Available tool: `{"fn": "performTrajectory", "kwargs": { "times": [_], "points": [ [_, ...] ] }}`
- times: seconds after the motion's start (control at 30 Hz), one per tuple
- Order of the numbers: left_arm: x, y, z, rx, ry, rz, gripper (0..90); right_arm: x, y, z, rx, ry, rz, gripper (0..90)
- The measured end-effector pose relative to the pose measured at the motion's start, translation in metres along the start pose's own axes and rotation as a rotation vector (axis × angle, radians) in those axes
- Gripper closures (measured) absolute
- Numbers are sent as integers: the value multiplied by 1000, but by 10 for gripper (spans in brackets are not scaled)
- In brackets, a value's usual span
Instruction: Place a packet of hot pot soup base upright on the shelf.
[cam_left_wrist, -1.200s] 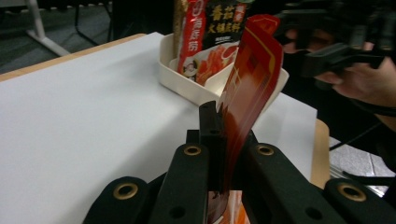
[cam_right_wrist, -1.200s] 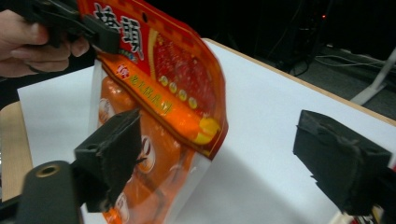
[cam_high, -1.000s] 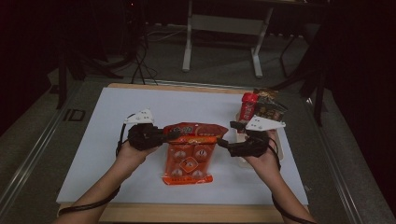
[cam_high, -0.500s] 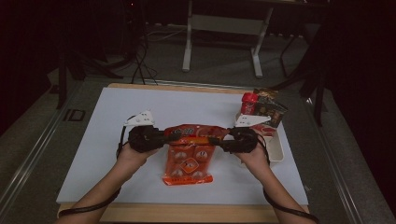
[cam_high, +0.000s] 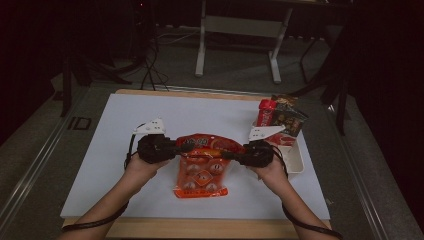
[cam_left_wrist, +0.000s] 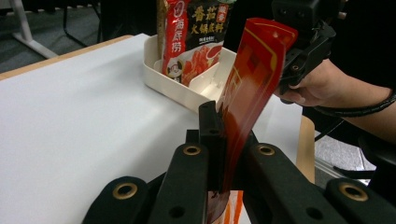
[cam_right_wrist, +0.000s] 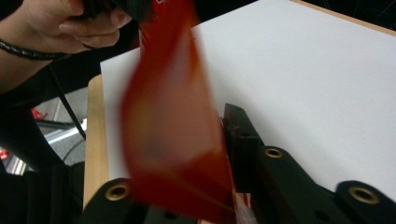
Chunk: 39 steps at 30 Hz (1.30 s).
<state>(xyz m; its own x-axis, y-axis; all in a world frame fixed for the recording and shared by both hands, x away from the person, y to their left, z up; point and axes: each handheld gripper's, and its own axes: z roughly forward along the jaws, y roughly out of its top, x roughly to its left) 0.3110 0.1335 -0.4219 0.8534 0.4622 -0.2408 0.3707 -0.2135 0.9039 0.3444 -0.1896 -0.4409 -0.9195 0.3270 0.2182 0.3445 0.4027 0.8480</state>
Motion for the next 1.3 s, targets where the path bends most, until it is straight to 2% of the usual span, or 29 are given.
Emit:
{"fn": "performTrajectory", "kwargs": {
  "times": [0.2,0.27,0.37,0.5,0.6,0.67,0.87,0.97,1.07,1.17,1.3],
  "points": [
    [-2,2,-4,5,1,-3,882,4,2,0,1,-8,-2,894],
    [-6,6,-7,2,2,17,883,10,6,-5,-1,1,-9,899],
    [-10,9,-12,-21,-9,35,880,18,13,-12,-6,12,-25,900],
    [-10,12,-14,-42,-17,26,841,27,22,-21,-17,6,-40,900],
    [-11,14,-14,-53,-8,38,771,32,29,-27,-21,5,-51,900],
    [-11,13,-13,-60,0,41,716,34,34,-31,-22,-5,-75,900],
    [-4,9,-18,-104,-16,11,528,34,43,-38,-23,-41,-98,900],
    [-3,6,-20,-120,9,-3,387,34,46,-42,-37,-63,-100,900],
    [-2,2,-22,-145,2,-30,266,33,50,-51,-65,-69,-97,900],
    [-1,-4,-22,-143,-1,-43,149,33,58,-62,-102,-75,-94,900],
    [-1,-15,-21,-141,23,-48,125,33,72,-80,-153,-101,-103,900]
  ]
}}
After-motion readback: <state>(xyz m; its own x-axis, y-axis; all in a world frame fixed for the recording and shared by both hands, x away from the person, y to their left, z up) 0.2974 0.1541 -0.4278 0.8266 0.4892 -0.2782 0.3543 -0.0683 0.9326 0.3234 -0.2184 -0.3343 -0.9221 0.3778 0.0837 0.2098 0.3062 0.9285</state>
